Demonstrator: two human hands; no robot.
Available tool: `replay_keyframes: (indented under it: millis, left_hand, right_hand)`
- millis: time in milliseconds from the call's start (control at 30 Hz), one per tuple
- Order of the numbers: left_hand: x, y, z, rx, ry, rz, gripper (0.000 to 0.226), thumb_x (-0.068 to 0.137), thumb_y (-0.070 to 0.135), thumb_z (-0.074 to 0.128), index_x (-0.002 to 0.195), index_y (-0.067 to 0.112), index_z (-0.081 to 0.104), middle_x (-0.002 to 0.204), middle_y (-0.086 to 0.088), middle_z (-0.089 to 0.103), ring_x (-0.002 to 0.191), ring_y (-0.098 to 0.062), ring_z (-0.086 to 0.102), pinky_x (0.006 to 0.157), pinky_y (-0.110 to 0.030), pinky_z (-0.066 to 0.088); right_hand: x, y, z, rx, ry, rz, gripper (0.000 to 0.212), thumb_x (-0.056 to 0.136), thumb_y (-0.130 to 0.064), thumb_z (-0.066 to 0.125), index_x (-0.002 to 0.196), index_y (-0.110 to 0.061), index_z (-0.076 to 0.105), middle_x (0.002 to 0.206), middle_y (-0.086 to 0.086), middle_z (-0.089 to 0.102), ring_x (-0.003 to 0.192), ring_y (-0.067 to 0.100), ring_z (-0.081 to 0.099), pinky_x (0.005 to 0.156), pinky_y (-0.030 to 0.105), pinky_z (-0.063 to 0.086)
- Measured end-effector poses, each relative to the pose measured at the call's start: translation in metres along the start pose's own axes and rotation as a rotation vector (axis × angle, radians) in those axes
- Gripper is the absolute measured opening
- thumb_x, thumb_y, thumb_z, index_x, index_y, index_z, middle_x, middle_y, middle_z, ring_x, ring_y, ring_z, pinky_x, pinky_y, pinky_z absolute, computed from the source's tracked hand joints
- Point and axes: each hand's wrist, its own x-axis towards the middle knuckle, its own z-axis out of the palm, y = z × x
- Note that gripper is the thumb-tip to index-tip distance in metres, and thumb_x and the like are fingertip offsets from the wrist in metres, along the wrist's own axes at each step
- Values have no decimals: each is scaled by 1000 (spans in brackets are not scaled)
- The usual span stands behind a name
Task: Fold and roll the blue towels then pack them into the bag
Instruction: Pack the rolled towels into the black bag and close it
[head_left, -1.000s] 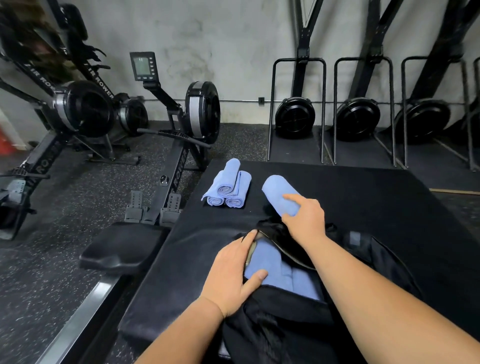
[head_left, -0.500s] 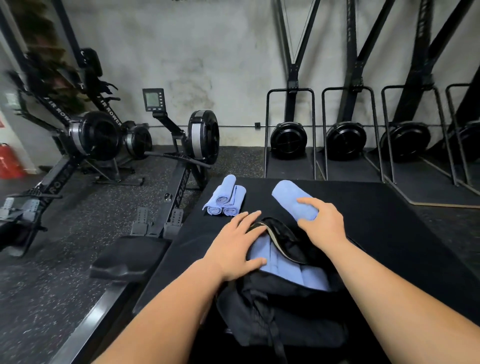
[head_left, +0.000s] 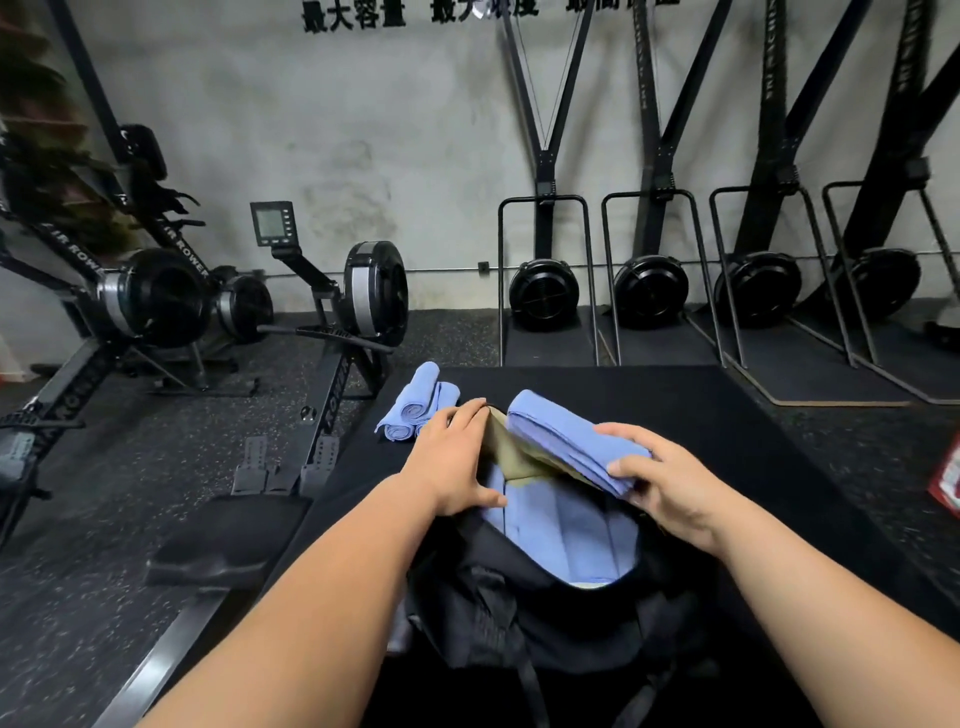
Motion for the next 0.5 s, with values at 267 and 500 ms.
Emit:
replay_keyframes:
  millis: [267, 500]
  left_hand:
    - [-9, 5, 0, 3, -7, -10, 135, 69, 62, 88, 168, 17, 7, 176, 9, 0, 154, -28, 13, 128, -39, 19]
    - [-31, -1, 20, 81, -170, -90, 136, 67, 85, 73, 168, 22, 8, 174, -13, -18, 161, -36, -12, 131, -49, 3]
  right_hand:
    - [-8, 12, 8, -616, 7, 50, 44, 79, -11, 81, 110, -42, 79, 114, -12, 71, 94, 11, 68, 84, 29, 59]
    - [5, 35, 47, -1456, 246, -290, 46, 80, -16, 72, 120, -40, 69, 112, 2, 47, 103, 29, 51, 78, 36, 46]
